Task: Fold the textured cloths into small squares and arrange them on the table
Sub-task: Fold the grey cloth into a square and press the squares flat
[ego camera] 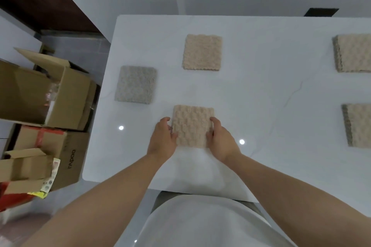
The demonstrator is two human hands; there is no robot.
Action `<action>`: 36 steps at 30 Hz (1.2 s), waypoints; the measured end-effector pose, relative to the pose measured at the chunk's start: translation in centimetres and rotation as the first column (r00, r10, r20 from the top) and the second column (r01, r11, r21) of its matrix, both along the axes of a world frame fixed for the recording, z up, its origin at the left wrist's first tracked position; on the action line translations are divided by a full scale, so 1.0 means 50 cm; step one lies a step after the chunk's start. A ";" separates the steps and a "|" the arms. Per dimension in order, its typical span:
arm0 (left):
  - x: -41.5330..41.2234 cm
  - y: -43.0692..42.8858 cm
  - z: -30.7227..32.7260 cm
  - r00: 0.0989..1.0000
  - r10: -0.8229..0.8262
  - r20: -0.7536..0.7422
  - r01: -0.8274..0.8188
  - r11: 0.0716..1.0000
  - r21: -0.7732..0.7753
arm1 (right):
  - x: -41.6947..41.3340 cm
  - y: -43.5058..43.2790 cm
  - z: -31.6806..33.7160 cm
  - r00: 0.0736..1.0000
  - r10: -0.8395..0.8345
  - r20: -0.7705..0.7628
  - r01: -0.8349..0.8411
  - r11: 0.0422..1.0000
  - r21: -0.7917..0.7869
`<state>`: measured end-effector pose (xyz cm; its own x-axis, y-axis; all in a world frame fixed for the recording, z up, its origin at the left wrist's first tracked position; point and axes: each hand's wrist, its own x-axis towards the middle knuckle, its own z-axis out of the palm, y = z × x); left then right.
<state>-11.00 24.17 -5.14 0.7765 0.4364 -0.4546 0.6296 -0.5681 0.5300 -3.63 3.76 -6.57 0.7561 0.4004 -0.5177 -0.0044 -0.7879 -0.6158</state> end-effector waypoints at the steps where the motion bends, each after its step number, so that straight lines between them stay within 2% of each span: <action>1: -0.002 0.000 0.003 0.998 -0.054 0.022 0.052 0.995 0.081 | 0.000 -0.001 0.003 0.997 0.013 0.083 -0.010 0.999 -0.031; 3: 0.003 0.001 0.009 0.959 -0.266 0.094 0.228 0.927 0.298 | 0.001 -0.006 0.007 0.932 0.096 0.350 -0.051 0.989 -0.137; 5: 0.023 -0.003 0.007 0.875 -0.462 0.145 0.362 0.823 0.438 | 0.007 -0.008 0.005 0.839 0.214 0.500 -0.120 0.970 -0.213; 7: 0.055 -0.012 -0.010 0.805 -0.582 0.111 0.459 0.731 0.505 | 0.017 0.000 -0.009 0.792 0.309 0.526 -0.202 0.946 -0.252; 11: 0.091 -0.021 -0.069 0.700 -0.701 -0.136 0.668 0.576 0.472 | 0.025 0.022 -0.051 0.782 0.481 0.396 -0.339 0.862 -0.377; 14: 0.089 -0.008 -0.097 0.697 -0.707 -0.123 0.675 0.588 0.445 | 0.023 0.025 -0.071 0.792 0.522 0.316 -0.378 0.826 -0.418; 20: 0.089 0.004 -0.106 0.682 -0.728 -0.077 0.695 0.611 0.378 | 0.019 0.023 -0.080 0.809 0.506 0.300 -0.355 0.827 -0.437; 23: 0.095 0.025 -0.078 0.666 -0.746 -0.015 0.715 0.632 0.299 | 0.031 0.018 -0.055 0.808 0.504 0.305 -0.380 0.842 -0.382; 25: 0.122 0.044 -0.049 0.683 -0.727 0.071 0.682 0.669 0.296 | 0.054 0.015 -0.034 0.825 0.427 0.370 -0.321 0.893 -0.314; 28: 0.225 0.070 -0.013 0.728 -0.665 0.169 0.584 0.730 0.355 | 0.139 0.031 -0.008 0.857 0.277 0.434 -0.187 0.953 -0.238; 30: 0.320 0.085 -0.007 0.759 -0.631 0.159 0.550 0.753 0.361 | 0.223 0.056 0.000 0.869 0.247 0.429 -0.160 0.960 -0.228; 36: 0.553 0.111 -0.040 0.738 -0.668 0.092 0.559 0.683 0.470 | 0.447 0.136 -0.008 0.860 0.189 0.474 -0.066 0.962 -0.264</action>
<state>16.67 29.74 -7.12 0.9887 -0.0863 -0.1225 -0.0524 -0.9652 0.2563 18.71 10.54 -6.98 0.8860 0.4266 -0.1819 0.3595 -0.8796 -0.3117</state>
